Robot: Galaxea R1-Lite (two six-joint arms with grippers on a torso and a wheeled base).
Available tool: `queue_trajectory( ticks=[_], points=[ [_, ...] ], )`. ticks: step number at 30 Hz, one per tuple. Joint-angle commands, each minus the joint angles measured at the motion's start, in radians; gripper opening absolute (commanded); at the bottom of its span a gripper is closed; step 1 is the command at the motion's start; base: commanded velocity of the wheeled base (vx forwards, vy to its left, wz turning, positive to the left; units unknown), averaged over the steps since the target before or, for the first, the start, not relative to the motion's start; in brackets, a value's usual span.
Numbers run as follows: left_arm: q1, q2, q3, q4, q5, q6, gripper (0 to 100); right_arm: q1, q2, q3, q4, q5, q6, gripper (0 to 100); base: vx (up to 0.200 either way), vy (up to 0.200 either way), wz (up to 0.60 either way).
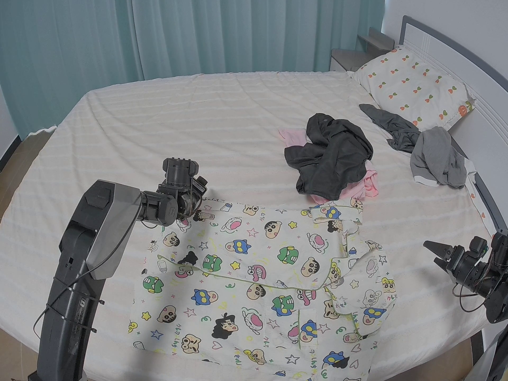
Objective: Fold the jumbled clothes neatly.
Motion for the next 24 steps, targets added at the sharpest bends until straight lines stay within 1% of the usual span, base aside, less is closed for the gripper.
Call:
queue_trajectory(
  ticks=[1,6,14,18,23,24],
  points=[
    [0.007,0.028,-0.006,0.01,0.0,0.01,100,0.0,0.0,0.001,-0.015,0.0,0.001,100,0.0,0.0,0.0],
    [0.016,0.019,-0.006,0.016,0.001,0.023,100,-0.001,-0.011,0.004,-0.015,0.0,0.001,100,0.0,0.0,0.0],
    [0.04,-0.125,-0.006,0.017,-0.017,0.033,100,-0.001,-0.04,0.022,-0.015,0.008,0.001,100,0.0,0.0,0.0],
    [0.057,-0.141,-0.006,0.019,-0.034,0.06,100,-0.001,-0.052,0.024,-0.014,0.006,0.001,100,0.0,0.0,0.0],
    [0.068,-0.145,-0.006,0.027,-0.031,0.075,100,-0.006,-0.069,0.024,-0.014,0.006,0.003,100,0.0,0.0,0.0],
    [0.073,-0.156,-0.006,0.05,-0.031,0.075,100,-0.009,-0.072,0.024,-0.014,0.006,0.003,100,0.0,0.0,0.0]
  ],
)
